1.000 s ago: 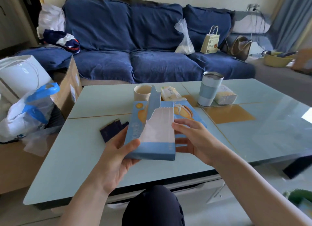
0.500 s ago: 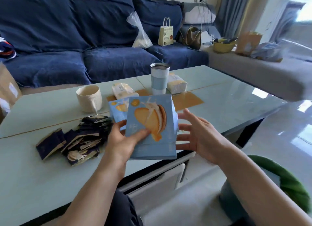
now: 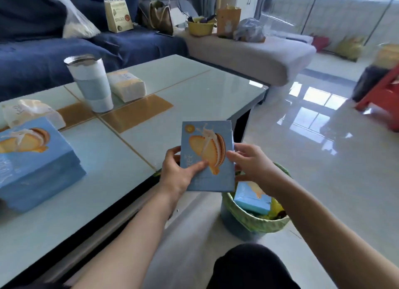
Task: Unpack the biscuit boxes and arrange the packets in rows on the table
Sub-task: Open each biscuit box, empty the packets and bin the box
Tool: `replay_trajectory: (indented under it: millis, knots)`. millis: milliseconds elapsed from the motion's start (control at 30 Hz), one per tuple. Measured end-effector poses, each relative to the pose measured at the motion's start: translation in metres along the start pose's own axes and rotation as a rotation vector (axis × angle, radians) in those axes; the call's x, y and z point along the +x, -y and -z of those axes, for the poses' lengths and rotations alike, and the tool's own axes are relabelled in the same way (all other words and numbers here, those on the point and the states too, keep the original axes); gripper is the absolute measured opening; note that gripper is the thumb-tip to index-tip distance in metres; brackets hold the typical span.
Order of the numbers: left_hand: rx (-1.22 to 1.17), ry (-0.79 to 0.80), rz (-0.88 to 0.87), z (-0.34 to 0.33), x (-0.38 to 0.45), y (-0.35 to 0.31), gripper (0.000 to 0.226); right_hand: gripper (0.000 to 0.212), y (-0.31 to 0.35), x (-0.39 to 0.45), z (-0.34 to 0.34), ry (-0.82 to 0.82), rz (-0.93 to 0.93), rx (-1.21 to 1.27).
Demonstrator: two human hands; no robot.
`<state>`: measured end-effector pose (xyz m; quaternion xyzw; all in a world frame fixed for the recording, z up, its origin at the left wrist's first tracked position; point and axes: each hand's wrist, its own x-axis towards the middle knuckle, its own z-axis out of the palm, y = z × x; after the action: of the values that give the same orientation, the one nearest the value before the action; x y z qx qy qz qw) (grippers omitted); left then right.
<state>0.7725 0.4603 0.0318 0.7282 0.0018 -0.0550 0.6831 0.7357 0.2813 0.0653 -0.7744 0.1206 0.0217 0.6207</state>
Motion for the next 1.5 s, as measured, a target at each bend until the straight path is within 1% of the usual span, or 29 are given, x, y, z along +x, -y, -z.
replay_trajectory:
  millis: [133,267,367,433,500,567,633,700,733,833,933,1067,1133,1200,1267,1367,1433,1500]
  knots:
    - [0.057,0.138,0.0,-0.045,0.008,0.023,0.069,0.021,-0.039,0.005,0.036,-0.067,-0.066,-0.037]
    - [0.111,0.228,-0.018,-0.084,0.018,0.045,0.047,0.023,-0.069,0.007,0.065,-0.133,-0.105,-0.031]
    - [0.229,0.34,0.044,-0.107,0.026,0.06,0.042,0.025,-0.092,0.01,0.081,-0.146,-0.176,-0.078]
    - [0.354,0.38,0.078,-0.119,0.032,0.071,0.044,0.024,-0.109,0.013,0.087,-0.166,-0.251,-0.094]
    - [0.467,0.407,0.119,-0.13,0.039,0.081,0.044,0.026,-0.126,0.019,0.09,-0.225,-0.325,-0.096]
    - [0.521,0.434,0.158,-0.141,0.045,0.089,0.043,0.032,-0.142,0.025,0.093,-0.292,-0.378,-0.121]
    - [0.579,0.443,0.161,-0.15,0.049,0.097,0.047,0.034,-0.154,0.031,0.094,-0.33,-0.42,-0.135]
    - [0.629,0.431,0.158,-0.159,0.053,0.103,0.054,0.031,-0.162,0.037,0.093,-0.348,-0.459,-0.142]
    - [0.638,0.429,0.164,-0.162,0.054,0.105,0.054,0.03,-0.165,0.041,0.092,-0.352,-0.472,-0.16]
    - [0.694,0.454,0.173,-0.171,0.057,0.112,0.046,0.029,-0.171,0.051,0.093,-0.363,-0.497,-0.24]
    - [0.742,0.482,0.18,-0.176,0.06,0.116,0.044,0.023,-0.173,0.061,0.093,-0.385,-0.533,-0.325]
    - [0.786,0.481,0.182,-0.179,0.062,0.119,0.039,0.016,-0.177,0.07,0.091,-0.343,-0.56,-0.389]
    - [0.81,0.498,0.191,-0.18,0.062,0.12,0.038,0.02,-0.18,0.068,0.092,-0.367,-0.549,-0.384]
    - [0.85,0.543,0.188,-0.18,0.061,0.121,0.039,0.021,-0.183,0.063,0.093,-0.381,-0.548,-0.435]
    - [0.891,0.571,0.162,-0.179,0.06,0.12,0.041,0.019,-0.182,0.059,0.093,-0.35,-0.555,-0.531]
    - [0.895,0.557,0.11,-0.176,0.059,0.115,0.047,0.02,-0.174,0.053,0.092,-0.327,-0.565,-0.65]
    - [0.885,0.542,0.071,-0.169,0.058,0.108,0.055,0.023,-0.166,0.05,0.091,-0.338,-0.542,-0.731]
    - [0.865,0.524,0.02,-0.159,0.058,0.098,0.053,0.023,-0.155,0.047,0.089,-0.35,-0.493,-0.787]
